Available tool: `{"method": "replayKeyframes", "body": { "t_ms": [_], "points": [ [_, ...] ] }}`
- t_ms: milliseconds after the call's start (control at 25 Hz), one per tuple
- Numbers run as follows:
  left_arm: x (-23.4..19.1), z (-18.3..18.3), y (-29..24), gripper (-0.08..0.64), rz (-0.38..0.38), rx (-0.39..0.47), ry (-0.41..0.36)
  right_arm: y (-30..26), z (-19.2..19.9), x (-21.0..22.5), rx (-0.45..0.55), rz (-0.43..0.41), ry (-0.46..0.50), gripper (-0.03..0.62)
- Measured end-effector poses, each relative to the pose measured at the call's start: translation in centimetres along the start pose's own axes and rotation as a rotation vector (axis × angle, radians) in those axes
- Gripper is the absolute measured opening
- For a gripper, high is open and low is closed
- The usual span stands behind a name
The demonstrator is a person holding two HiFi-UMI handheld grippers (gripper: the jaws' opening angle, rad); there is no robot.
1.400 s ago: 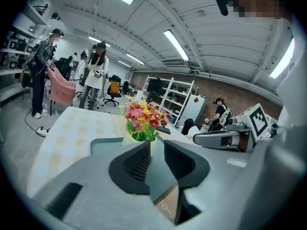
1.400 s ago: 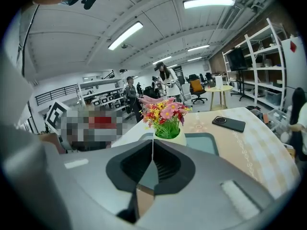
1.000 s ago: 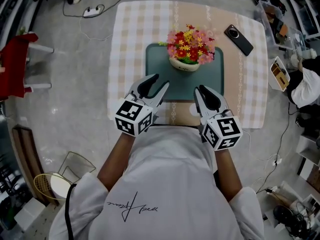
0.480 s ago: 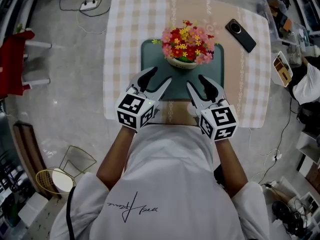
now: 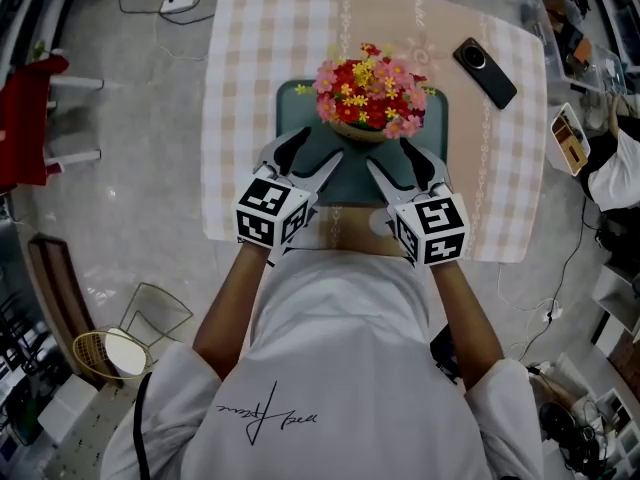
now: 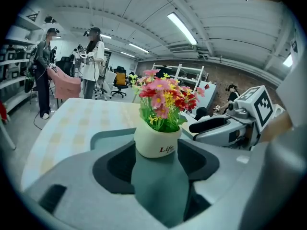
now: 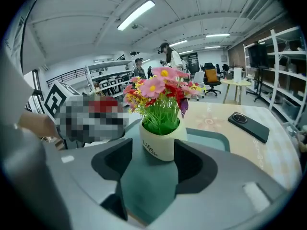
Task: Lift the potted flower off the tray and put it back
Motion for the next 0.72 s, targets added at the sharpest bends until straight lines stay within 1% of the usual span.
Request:
{"method": "replayKeyframes", "body": {
  "t_ms": [280, 400, 560, 720],
  "points": [
    [-0.2, 0.1, -1.5, 0.302, 0.004, -0.029, -0.012, -1.6, 0.2, 0.9, -0.031, -0.004, 0.019, 0.319],
    [-0.4, 0.1, -2.2, 0.311, 0.005, -0.040, -0.029, -2.1, 0.2, 1.4, -0.037, -0.002, 0.028, 0.331],
    [-0.3, 0.1, -2.9, 0.322, 0.022, -0.058, -0.059, -2.7, 0.4, 2.1, -0.049, -0.001, 0.037, 0.348],
    [-0.5, 0.1, -3.5, 0.324, 0.037, -0.077, -0.067, -3.3, 0.8, 2.6, -0.069, -0.004, 0.049, 0.359]
  ]
}}
Point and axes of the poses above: the fingertips, and each gripper's own axes: y backward along the fingers, x to its right, z out of its underside, the point moved 3 cm from there along y, backward along the fingers, and after that the axes turned 8 degrees about -x, right-handed, at the moved point
